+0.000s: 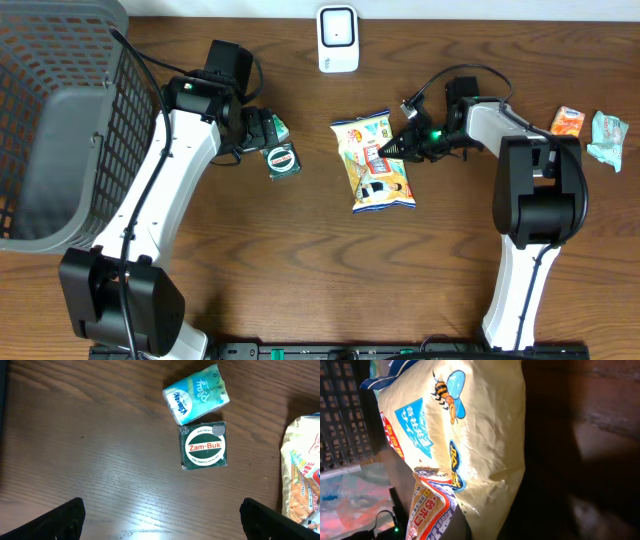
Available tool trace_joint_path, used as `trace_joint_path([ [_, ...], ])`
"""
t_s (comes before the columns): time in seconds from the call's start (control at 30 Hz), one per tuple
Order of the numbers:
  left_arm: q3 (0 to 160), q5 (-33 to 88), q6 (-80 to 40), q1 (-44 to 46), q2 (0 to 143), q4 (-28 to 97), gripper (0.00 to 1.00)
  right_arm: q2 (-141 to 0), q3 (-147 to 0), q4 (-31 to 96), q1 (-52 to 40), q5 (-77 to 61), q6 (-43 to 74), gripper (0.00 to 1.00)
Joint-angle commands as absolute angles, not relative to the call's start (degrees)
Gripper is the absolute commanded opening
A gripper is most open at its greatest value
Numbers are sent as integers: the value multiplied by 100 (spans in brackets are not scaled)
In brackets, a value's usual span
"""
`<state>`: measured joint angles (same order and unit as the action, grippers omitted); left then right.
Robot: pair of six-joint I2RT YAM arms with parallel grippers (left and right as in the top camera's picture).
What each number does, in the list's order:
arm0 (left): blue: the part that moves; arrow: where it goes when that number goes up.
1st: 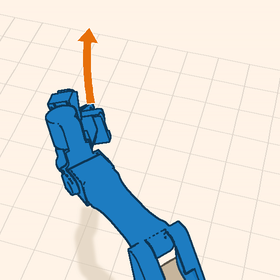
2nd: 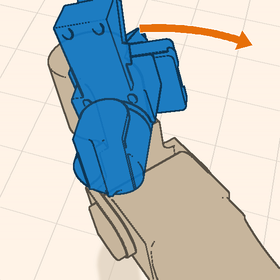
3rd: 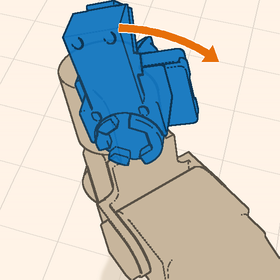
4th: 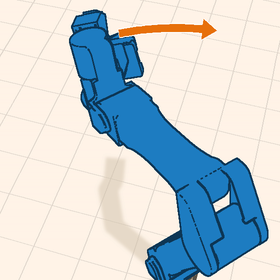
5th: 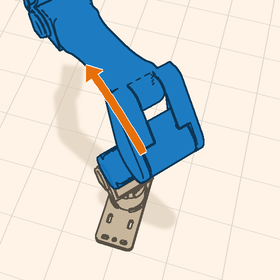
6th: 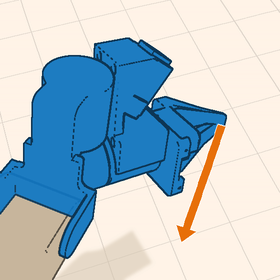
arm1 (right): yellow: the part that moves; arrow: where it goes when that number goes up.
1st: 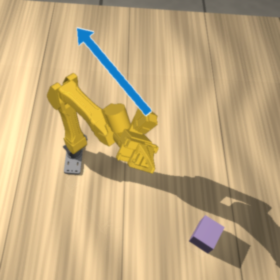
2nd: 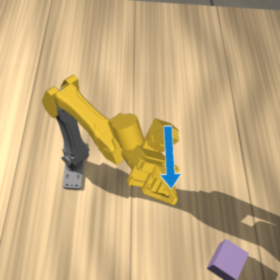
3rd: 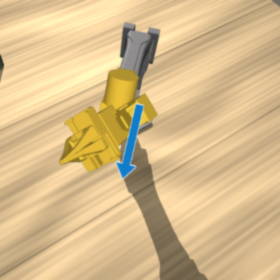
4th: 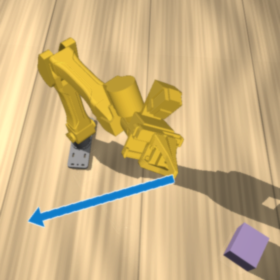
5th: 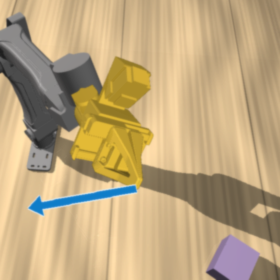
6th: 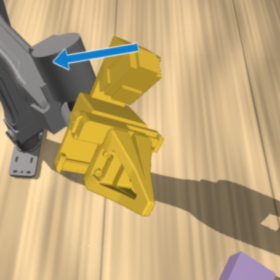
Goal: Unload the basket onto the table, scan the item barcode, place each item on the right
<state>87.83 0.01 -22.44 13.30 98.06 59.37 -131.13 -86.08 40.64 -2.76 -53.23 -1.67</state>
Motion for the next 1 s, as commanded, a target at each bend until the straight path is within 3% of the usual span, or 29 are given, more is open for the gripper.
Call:
trace_joint_path([
  [0.0, 8831, -64, -2213, 1315, 9804, 5953, 98, -13338, -8466, 3935, -228, -5153, -73, 2],
  [0.23, 8831, -64, -2213, 1315, 9804, 5953, 98, -12543, -8466, 3833, 148, -5859, -71, 2],
  [0.43, 8831, -64, -2213, 1315, 9804, 5953, 98, -11456, -8464, 3881, 213, -5041, 213, 2],
  [0.6, 8831, -64, -2213, 1315, 9804, 5953, 98, -10538, -8464, 4139, -5, -2775, 1000, 2],
  [0.63, 8831, -64, -2213, 1315, 9804, 5953, 98, -10291, -8464, 4320, -183, -1463, 1387, 2],
  [0.8, 8831, -64, -2213, 1315, 9804, 5953, 98, -10022, -8464, 4748, -1109, 2386, 2045, 2],
  [0.97, 8831, -64, -2213, 1315, 9804, 5953, 97, -10368, -8462, 4768, -2016, 4442, 2099, 2],
])
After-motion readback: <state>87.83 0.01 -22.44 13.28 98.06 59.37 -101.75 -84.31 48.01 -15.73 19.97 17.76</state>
